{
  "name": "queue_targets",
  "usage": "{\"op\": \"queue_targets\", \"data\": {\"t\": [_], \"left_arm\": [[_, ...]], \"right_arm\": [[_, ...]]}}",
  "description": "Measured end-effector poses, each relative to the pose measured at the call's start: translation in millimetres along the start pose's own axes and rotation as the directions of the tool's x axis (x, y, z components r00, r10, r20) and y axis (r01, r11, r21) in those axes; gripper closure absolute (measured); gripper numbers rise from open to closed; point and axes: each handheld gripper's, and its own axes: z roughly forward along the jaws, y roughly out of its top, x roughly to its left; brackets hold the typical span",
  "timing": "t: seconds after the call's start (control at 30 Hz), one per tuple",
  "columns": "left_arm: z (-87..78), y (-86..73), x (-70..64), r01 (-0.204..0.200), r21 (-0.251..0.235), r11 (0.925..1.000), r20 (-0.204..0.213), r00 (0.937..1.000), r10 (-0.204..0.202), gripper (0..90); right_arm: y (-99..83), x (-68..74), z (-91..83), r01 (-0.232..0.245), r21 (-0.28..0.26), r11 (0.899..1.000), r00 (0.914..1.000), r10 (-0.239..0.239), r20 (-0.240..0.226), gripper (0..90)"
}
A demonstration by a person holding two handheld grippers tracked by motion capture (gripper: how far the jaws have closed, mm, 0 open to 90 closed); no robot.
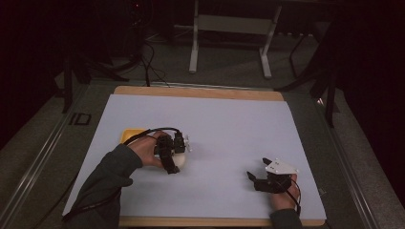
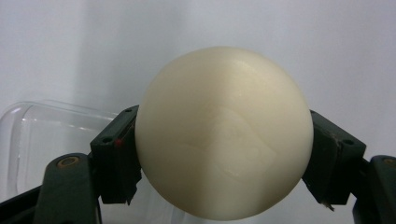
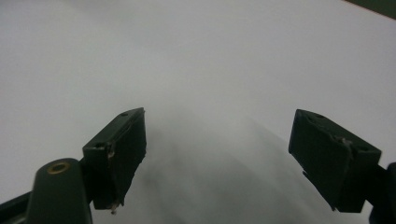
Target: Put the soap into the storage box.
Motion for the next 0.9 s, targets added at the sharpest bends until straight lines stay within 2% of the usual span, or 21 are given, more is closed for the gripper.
{"op": "queue_targets", "data": {"t": [0.33, 0.63, 0.9], "left_arm": [[-7.9, -6.7, 5.0, 0.025, 0.010, 0.9996, -0.010, 0.9996, -0.025, 24.8], [-13.1, -13.9, 13.9, 0.051, -0.007, 0.9987, -0.021, 0.9985, -0.051, 24.8], [-14.5, -19.0, 21.2, 0.070, 0.013, 0.9975, -0.029, 0.9972, -0.070, 24.8]], "right_arm": [[0.0, 0.1, 0.2, 0.003, 0.000, 1.000, 1.0000, -0.003, 0.002, 18.8], [0.0, 0.3, 0.1, 0.002, 0.001, 1.000, 1.0000, -0.002, 0.001, 18.8], [0.1, 0.5, 0.3, 0.004, 0.003, 1.000, 1.0000, -0.004, 0.001, 18.8]]}}
